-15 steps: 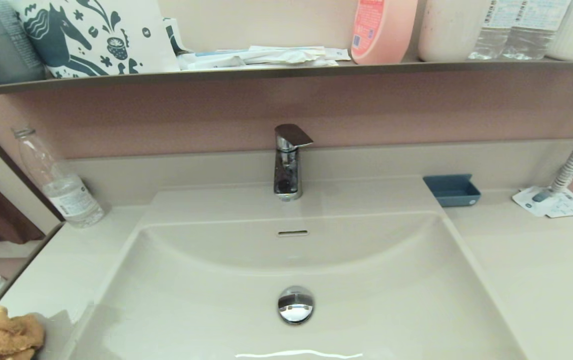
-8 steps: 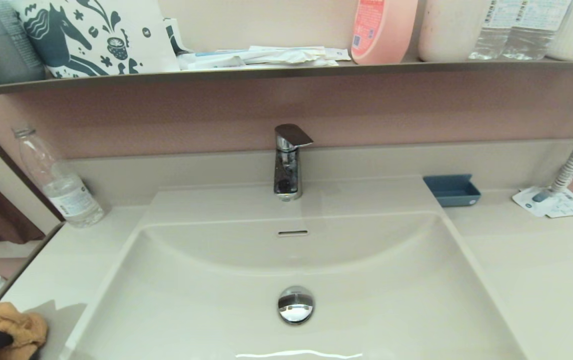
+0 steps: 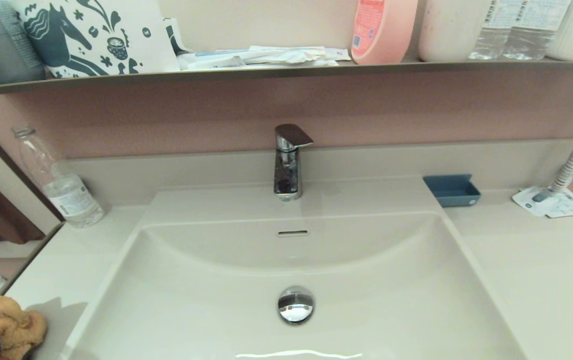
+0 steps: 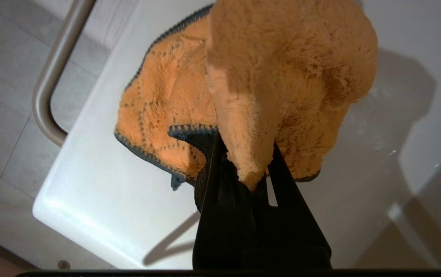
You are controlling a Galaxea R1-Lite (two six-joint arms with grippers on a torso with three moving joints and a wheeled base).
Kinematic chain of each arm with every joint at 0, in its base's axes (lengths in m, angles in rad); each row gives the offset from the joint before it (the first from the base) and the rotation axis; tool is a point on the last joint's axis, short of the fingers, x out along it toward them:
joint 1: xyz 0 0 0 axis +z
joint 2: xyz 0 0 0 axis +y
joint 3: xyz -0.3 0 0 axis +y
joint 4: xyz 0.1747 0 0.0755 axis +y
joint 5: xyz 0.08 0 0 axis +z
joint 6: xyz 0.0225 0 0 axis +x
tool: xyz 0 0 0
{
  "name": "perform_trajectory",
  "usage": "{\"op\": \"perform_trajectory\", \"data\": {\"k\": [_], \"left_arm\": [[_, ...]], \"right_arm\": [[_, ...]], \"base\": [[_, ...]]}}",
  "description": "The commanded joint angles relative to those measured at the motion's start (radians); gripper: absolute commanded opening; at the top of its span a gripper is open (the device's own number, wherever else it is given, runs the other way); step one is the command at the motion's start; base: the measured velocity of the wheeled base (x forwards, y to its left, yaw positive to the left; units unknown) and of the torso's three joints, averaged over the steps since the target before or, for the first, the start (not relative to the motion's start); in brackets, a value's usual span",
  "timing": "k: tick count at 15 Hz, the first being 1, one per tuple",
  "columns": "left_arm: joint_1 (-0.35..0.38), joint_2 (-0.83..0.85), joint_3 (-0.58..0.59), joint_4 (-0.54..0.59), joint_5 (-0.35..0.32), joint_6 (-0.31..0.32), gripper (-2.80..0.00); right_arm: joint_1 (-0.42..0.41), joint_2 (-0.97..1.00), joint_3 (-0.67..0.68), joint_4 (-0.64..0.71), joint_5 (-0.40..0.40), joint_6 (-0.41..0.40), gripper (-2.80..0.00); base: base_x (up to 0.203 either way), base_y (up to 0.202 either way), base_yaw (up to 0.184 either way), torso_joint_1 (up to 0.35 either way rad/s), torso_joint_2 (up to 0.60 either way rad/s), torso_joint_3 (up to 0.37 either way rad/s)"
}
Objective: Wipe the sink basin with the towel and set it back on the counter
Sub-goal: Pick up the cloth
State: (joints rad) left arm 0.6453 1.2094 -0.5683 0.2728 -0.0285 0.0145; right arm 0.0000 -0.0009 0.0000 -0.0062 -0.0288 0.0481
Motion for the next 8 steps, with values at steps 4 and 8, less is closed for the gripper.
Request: {"op": "perform_trajectory", "data": {"k": [4, 8], "left_arm": [[-0.121, -0.048, -0.178, 0.127, 0.000, -0.066, -2.80], [-0.386, -0.112, -0.398, 0.403, 0.001, -0.251, -2.80]], "right_arm": [[0.000, 0.001, 0.000, -0.001, 0.000, 0.000, -2.80], [0.000, 0.001, 0.000, -0.001, 0.000, 0.000, -2.80]], "base": [[0.000, 0.000, 0.000, 0.000, 0.00, 0.000], [0.000, 0.000, 0.000, 0.000, 0.00, 0.000]]}}
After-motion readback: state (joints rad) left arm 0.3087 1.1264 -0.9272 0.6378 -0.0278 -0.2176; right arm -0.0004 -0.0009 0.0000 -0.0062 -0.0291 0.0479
